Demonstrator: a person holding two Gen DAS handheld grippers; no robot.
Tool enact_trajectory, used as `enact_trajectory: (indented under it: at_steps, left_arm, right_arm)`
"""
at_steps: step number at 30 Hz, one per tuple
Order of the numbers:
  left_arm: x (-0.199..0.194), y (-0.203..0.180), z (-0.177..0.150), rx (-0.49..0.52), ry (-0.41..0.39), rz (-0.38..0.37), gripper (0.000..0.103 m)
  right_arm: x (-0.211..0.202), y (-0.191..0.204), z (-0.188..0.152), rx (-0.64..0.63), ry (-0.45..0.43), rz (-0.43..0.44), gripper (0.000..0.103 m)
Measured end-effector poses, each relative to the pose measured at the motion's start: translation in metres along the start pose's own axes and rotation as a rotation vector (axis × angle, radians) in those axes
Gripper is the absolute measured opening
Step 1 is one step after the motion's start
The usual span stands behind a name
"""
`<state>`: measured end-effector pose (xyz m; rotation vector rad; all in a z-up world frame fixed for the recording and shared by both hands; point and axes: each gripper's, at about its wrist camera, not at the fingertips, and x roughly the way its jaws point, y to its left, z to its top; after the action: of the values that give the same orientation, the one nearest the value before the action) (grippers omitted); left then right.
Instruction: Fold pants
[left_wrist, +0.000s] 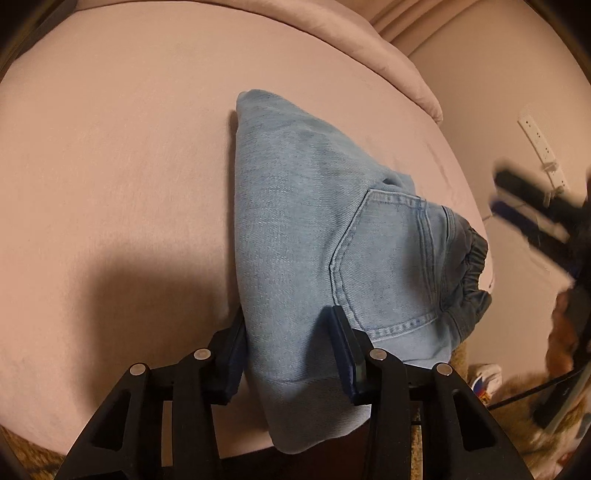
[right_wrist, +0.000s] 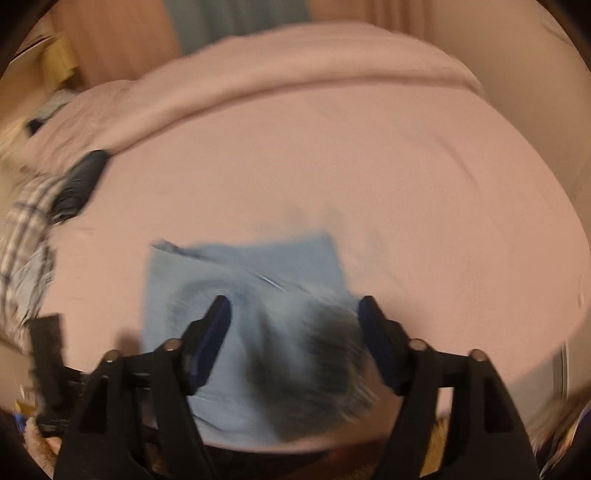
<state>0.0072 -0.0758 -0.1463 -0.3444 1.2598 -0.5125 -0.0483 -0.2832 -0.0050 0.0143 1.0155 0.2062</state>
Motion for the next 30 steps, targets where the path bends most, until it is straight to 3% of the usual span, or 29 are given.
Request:
enact_trajectory:
  at_steps: [3, 8, 12, 14, 16, 17, 18, 23, 26, 30]
  left_arm:
    - [-0.004, 0.002, -0.007, -0.002, -0.002, 0.004, 0.04]
    - [-0.001, -0.002, -0.006, -0.01, 0.007, 0.018, 0.044]
    - [0.004, -0.005, -0.005, -0.012, 0.001, 0.022, 0.044]
    - [0.009, -0.01, -0.006, -0.007, -0.005, 0.022, 0.044]
    - [0.01, -0.01, -0.006, 0.0, -0.013, 0.031, 0.039]
    - [0.009, -0.01, -0.006, 0.002, -0.021, 0.033, 0.036]
    - [0.007, -0.011, -0.008, 0.001, -0.025, 0.034, 0.029]
    - [-0.009, -0.02, -0.014, 0.008, -0.048, 0.027, 0.025]
    - [-0.029, -0.023, -0.014, 0.035, -0.107, 0.092, 0.025]
    - [-0.038, -0.009, -0.012, 0.007, -0.138, 0.153, 0.025]
  right_arm:
    - [0.036, 0.037, 0.024, -0.083, 0.086, 0.154, 0.071]
    - [0.115, 0.09, 0.049, -0.139, 0.254, 0.243, 0.06]
    - [0.145, 0.1, 0.042, -0.183, 0.323, 0.126, 0.061]
    - [0.163, 0.103, 0.034, -0.199, 0.366, 0.112, 0.058]
    - [0.168, 0.106, 0.027, -0.242, 0.321, 0.121, 0.047]
    - [0.168, 0.106, 0.025, -0.237, 0.318, 0.159, 0.03]
    - [0.166, 0.102, 0.025, -0.201, 0.31, 0.167, 0.027]
    - [0.138, 0.094, 0.038, -0.103, 0.261, 0.296, 0.019]
    - [0.119, 0.105, 0.046, -0.113, 0.209, 0.386, 0.019]
    - [0.119, 0.135, 0.055, -0.147, 0.181, 0.41, 0.019]
